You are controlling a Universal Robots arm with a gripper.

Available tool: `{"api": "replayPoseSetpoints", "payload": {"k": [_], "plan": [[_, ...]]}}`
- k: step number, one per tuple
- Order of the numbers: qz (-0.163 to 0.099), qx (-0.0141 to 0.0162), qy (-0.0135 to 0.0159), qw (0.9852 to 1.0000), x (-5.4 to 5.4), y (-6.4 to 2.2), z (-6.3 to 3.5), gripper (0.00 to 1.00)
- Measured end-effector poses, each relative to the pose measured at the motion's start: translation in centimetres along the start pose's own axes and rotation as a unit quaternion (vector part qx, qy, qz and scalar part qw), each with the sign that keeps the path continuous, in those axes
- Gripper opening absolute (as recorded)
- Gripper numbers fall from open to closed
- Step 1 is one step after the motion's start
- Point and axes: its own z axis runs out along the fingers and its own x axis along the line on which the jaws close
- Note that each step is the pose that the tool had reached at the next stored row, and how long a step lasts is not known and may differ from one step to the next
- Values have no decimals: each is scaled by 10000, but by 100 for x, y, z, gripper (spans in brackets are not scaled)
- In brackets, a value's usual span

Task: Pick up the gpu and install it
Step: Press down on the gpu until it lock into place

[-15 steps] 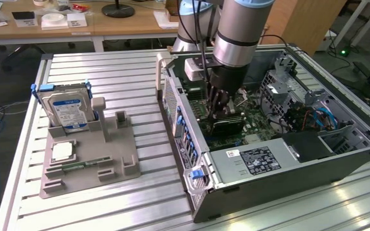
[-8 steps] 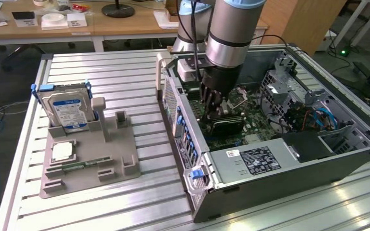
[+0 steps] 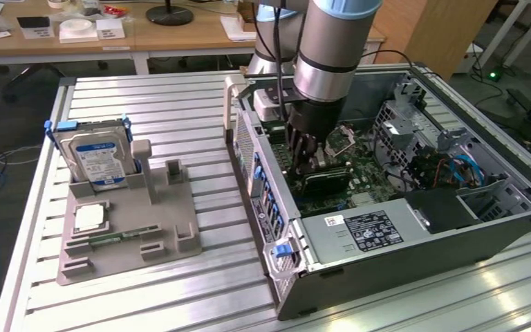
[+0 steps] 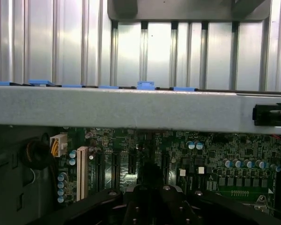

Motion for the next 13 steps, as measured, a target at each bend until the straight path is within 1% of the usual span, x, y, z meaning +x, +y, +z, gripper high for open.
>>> {"api": "replayPoseSetpoints", "payload": {"k": [3, 4, 5, 6, 7, 10, 11, 13], "plan": [[-1, -1, -1, 10000, 0, -1, 3, 11], [-1, 2, -7, 10000, -2, -2, -5, 11], [-2, 12, -17, 10000, -3, -4, -17, 11], [-2, 7, -13, 10000, -2, -3, -45, 11], [-2, 0, -4, 10000, 1, -1, -76, 11], [-2, 1, -5, 10000, 1, -1, -93, 11], [-2, 0, -4, 10000, 1, -10, -94, 11], [-1, 0, -3, 10000, 1, -71, -94, 11]]}}
